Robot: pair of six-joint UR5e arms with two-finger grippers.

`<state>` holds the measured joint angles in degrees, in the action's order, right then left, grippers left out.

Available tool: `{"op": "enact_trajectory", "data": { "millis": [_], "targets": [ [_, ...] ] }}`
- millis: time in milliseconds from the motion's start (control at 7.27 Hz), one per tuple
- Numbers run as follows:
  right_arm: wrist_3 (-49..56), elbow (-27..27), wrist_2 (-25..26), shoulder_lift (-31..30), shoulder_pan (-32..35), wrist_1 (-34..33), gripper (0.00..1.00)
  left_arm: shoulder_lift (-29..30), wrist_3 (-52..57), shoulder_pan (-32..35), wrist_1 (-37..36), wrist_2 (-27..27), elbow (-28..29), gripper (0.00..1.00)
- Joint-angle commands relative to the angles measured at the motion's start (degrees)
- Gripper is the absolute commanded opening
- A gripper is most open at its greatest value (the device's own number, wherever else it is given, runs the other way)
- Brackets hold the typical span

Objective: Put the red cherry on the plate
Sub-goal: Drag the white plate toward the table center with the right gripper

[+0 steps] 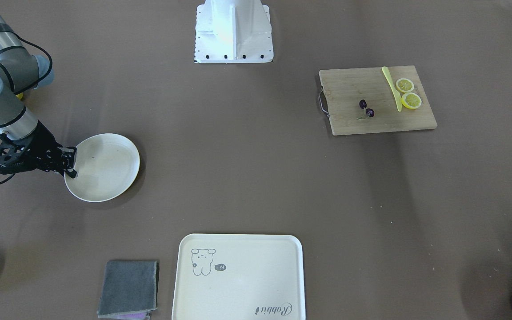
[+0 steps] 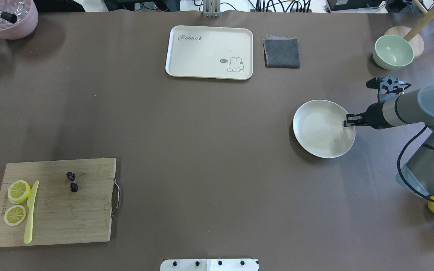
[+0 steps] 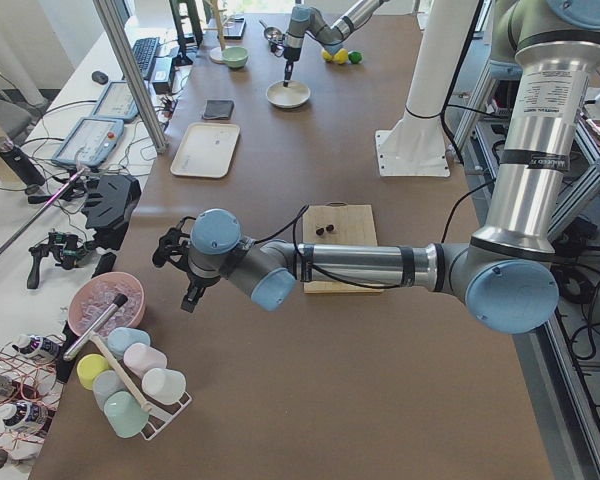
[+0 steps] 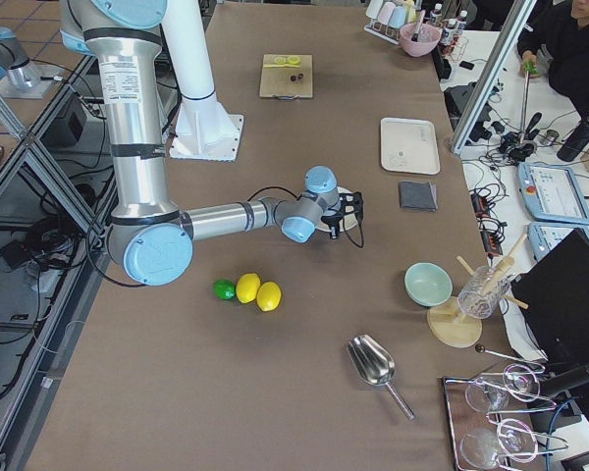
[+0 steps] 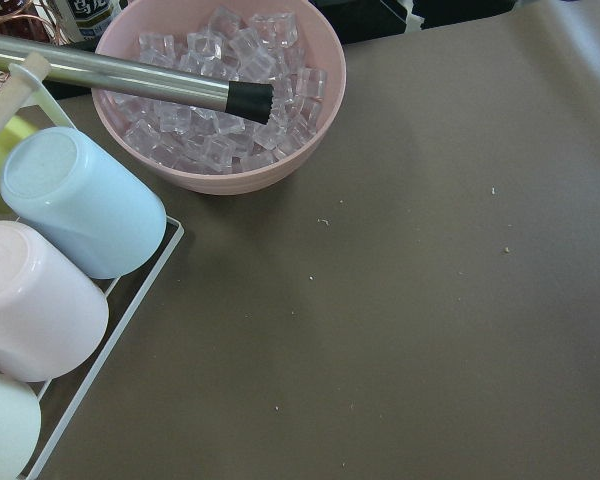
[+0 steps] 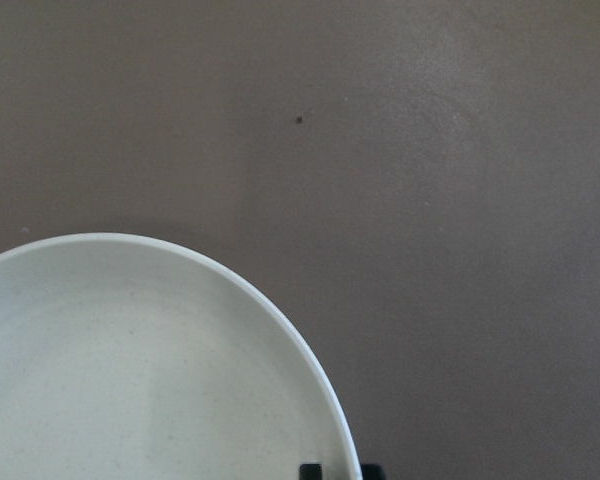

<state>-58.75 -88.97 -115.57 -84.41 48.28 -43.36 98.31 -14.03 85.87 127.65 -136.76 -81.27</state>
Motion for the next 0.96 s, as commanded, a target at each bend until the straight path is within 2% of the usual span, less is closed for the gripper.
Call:
{"op": "enact_trajectory", "data": {
  "millis": [0, 138, 412, 550, 688, 825],
  "targets": [
    [-3.7, -1.5, -5.2, 0.6, 2.6, 0.4, 0.0, -0.1, -0.2, 0.0, 1.6, 0.0, 0.4, 0.97],
    [-7.4, -2.3, -7.6, 2.7, 3.2, 0.5, 0.0, -0.1, -0.2, 0.1, 1.6, 0.0, 0.5, 0.97],
    [-13.8, -3.4, -8.1, 7.6, 3.1, 0.3, 0.0, -0.1, -0.1, 0.1, 1.6, 0.0, 0.5, 0.97],
    [-16.5, -3.3, -7.9, 10.6, 1.0, 0.0, 0.0, -0.3, -0.1, 0.0, 1.6, 0.0, 0.5, 0.97],
    [-17.4, -2.3, -6.4, 14.5, -2.9, -0.3, 0.0, -0.3, -0.1, 0.1, 1.6, 0.1, 0.5, 0.97],
    [-17.5, -0.3, -1.4, 17.9, -6.9, -0.2, 0.0, -0.3, -0.1, 0.0, 1.6, 0.1, 0.5, 0.97]
  ]
}}
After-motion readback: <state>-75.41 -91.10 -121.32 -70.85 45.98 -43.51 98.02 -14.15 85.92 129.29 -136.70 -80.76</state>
